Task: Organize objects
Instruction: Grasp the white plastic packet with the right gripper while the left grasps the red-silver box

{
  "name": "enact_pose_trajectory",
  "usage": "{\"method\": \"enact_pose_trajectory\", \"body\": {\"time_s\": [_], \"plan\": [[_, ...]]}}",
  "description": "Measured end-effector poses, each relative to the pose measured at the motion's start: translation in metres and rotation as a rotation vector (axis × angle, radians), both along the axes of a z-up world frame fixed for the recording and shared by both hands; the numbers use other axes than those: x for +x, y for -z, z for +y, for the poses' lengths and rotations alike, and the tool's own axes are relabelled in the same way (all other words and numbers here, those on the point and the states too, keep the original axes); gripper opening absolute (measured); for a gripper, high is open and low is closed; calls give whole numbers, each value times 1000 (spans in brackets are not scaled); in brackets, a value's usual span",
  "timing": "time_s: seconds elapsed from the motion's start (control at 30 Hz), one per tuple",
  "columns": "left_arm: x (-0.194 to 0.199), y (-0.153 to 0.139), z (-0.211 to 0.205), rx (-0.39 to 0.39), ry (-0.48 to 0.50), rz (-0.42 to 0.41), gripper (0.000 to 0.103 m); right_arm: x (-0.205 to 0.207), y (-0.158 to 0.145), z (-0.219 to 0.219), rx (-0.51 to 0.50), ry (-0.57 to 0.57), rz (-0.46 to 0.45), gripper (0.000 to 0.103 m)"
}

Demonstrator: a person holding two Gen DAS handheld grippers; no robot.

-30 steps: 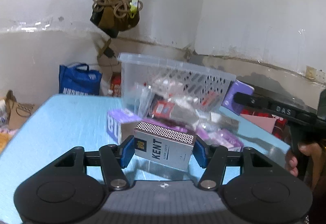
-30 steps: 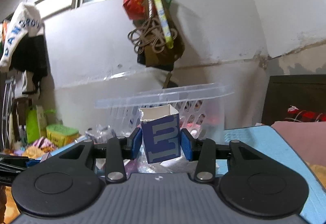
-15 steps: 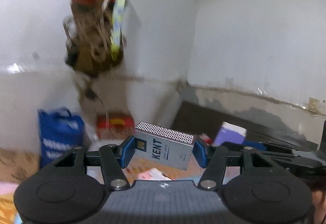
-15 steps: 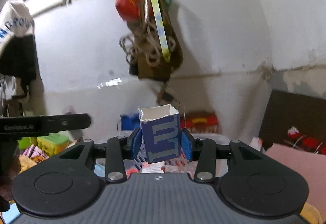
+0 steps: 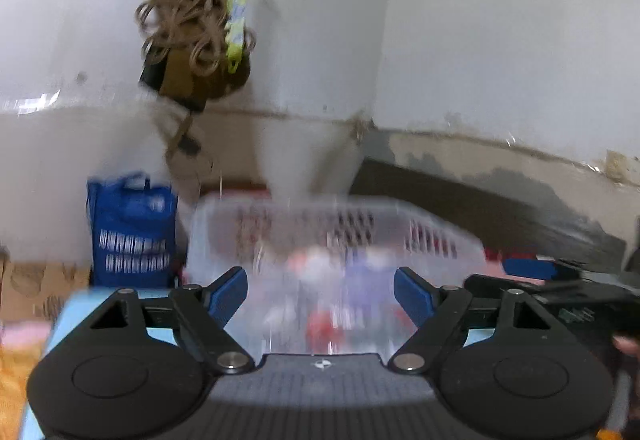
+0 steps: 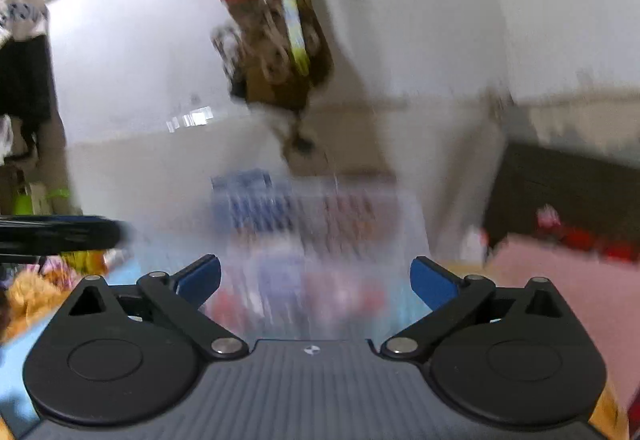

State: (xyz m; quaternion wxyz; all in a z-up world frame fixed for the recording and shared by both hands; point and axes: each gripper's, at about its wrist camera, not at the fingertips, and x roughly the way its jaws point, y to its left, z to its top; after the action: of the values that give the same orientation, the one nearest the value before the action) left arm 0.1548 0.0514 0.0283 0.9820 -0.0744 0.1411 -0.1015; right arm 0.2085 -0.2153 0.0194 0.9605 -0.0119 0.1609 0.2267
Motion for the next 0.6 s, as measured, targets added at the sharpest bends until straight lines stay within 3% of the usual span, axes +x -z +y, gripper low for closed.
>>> {"method": "enact_pose_trajectory", "body": {"time_s": [0.13, 0.23, 0.33, 0.43, 0.53, 0.6], "plan": [[-31, 52, 7, -20, 17, 56, 84, 5, 41, -10, -8, 15, 178, 103], [-29, 73, 15, -75, 41, 121, 84, 8, 52, -11, -15, -9, 232, 102], [-26, 75, 13, -82, 25, 127, 83, 12, 50, -17, 30, -7, 255, 102], [-34, 66, 1, -72, 57, 65, 84, 14, 51, -13, 14, -20, 276, 94], [-33, 58, -14, -7, 45, 21, 84, 14, 51, -11, 5, -35, 277, 91], [-24, 58, -21, 28, 30, 47, 84, 16, 53, -12, 15, -46, 289, 90]]}}
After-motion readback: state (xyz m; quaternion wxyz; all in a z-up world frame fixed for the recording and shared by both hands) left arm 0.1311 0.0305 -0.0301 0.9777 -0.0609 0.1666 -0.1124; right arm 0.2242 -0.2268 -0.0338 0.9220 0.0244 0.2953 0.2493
